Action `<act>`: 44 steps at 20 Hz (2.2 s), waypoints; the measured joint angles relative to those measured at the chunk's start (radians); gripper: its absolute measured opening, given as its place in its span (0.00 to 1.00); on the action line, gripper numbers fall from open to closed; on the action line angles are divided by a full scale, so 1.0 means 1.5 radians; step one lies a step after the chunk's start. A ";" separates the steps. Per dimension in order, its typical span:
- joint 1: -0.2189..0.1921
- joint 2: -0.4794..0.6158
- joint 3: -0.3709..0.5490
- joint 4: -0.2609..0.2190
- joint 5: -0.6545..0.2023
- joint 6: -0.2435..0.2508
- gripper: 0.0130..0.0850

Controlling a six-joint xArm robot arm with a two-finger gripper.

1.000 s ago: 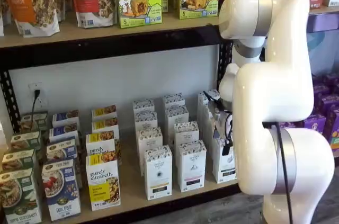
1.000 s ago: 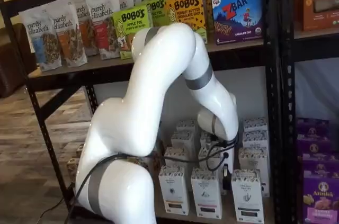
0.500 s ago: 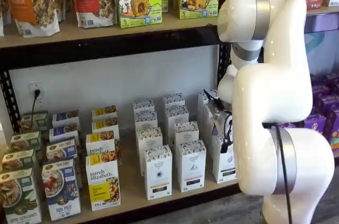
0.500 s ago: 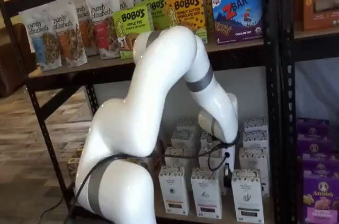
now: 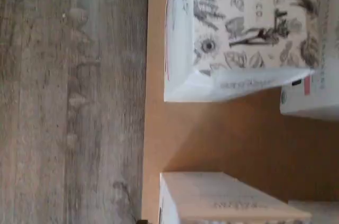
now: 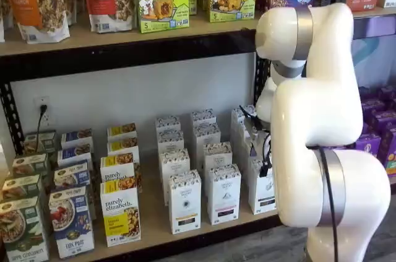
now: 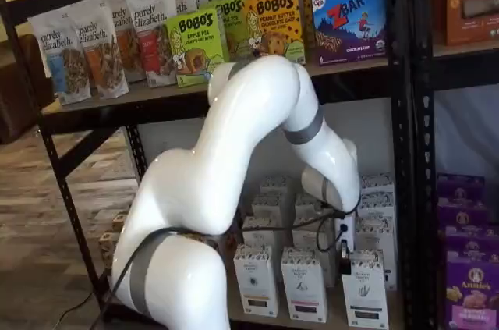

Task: Pick up the white box with a green strip in the middle, on the bottom shelf, the sixth box from the left

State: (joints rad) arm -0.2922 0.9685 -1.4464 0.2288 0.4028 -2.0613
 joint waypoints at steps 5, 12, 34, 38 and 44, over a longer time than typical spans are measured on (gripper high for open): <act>-0.007 0.037 -0.049 -0.131 0.022 0.110 1.00; -0.010 0.071 -0.091 -0.237 0.056 0.201 1.00; -0.011 0.086 -0.102 -0.248 0.053 0.210 0.72; -0.009 0.085 -0.100 -0.244 0.052 0.208 0.67; -0.010 0.082 -0.093 -0.244 0.047 0.207 0.44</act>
State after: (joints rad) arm -0.3066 1.0911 -1.5859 -0.1371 0.4730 -1.7504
